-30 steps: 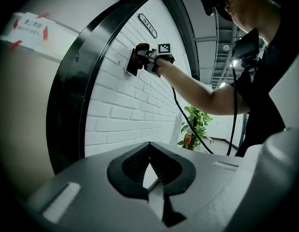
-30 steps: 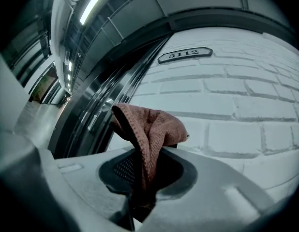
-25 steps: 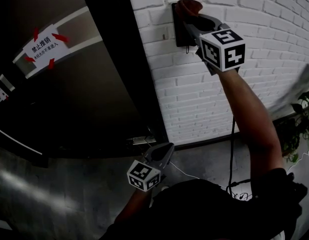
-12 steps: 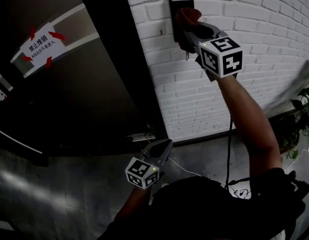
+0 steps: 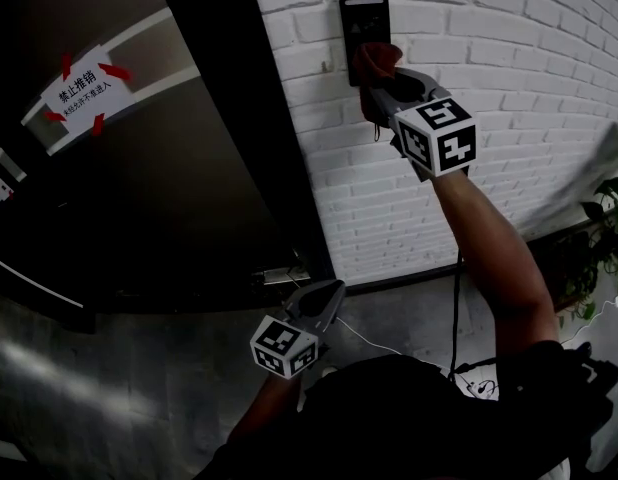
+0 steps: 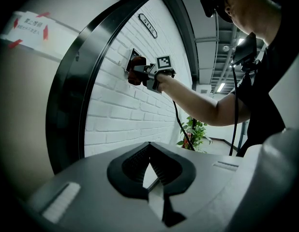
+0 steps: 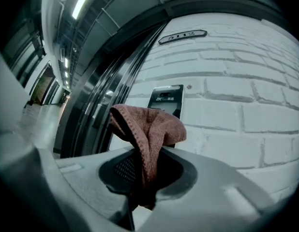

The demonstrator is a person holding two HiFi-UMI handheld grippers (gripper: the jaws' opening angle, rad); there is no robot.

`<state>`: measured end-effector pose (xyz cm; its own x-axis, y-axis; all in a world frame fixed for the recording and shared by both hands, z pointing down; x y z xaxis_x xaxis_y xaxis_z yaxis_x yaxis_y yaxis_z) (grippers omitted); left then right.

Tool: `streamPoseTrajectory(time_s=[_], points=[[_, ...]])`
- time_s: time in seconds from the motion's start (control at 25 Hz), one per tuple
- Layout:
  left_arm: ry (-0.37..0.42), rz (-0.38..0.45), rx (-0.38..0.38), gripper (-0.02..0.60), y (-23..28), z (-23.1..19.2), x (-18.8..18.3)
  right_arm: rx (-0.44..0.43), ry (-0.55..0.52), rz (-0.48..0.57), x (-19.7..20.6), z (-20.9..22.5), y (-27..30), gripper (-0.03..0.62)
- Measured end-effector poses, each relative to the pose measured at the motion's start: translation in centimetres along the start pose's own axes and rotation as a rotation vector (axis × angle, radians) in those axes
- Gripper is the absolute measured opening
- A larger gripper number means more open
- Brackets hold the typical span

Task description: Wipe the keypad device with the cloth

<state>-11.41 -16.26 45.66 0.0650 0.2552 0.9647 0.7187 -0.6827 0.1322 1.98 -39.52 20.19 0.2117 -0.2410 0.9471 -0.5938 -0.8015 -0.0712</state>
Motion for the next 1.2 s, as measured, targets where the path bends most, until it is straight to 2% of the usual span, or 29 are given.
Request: streamPoseTrajectory(time_s=[0.52, 0.68, 0.88, 1.04, 1.2], points=[[-0.027, -0.01, -0.005, 0.017, -0.7, 0.0, -0.1, -0.022, 0.055, -0.076, 3.7, -1.1, 0.0, 0.058], [-0.014, -0.003, -0.022, 0.017, -1.0, -0.3, 0.1, -0.038, 0.075, -0.113, 5.2, -1.6, 0.4, 0.058], [-0.028, -0.014, -0.006, 0.017, -1.1, 0.1, 0.1, -0.043, 0.084, -0.153, 6.6, -1.7, 0.2, 0.058], [-0.028, -0.015, -0.006, 0.017, -1.2, 0.1, 0.2, -0.056, 0.084, -0.16, 6.7, -2.0, -0.2, 0.058], [-0.027, -0.014, -0.004, 0.017, -1.2, 0.2, 0.2, -0.076, 0.065, -0.112, 4.8, -2.7, -1.5, 0.058]])
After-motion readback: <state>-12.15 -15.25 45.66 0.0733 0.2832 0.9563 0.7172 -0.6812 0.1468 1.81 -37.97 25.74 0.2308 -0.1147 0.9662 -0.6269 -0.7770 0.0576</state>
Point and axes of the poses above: the fingertips, and each gripper's own axes: y forward along the fingers, z to its right, x out of its underside, the point moved 5 cm from there along -y, backward along the fingers, and after that the axes turned 3 degrees about -y, right-handed, at the moved point
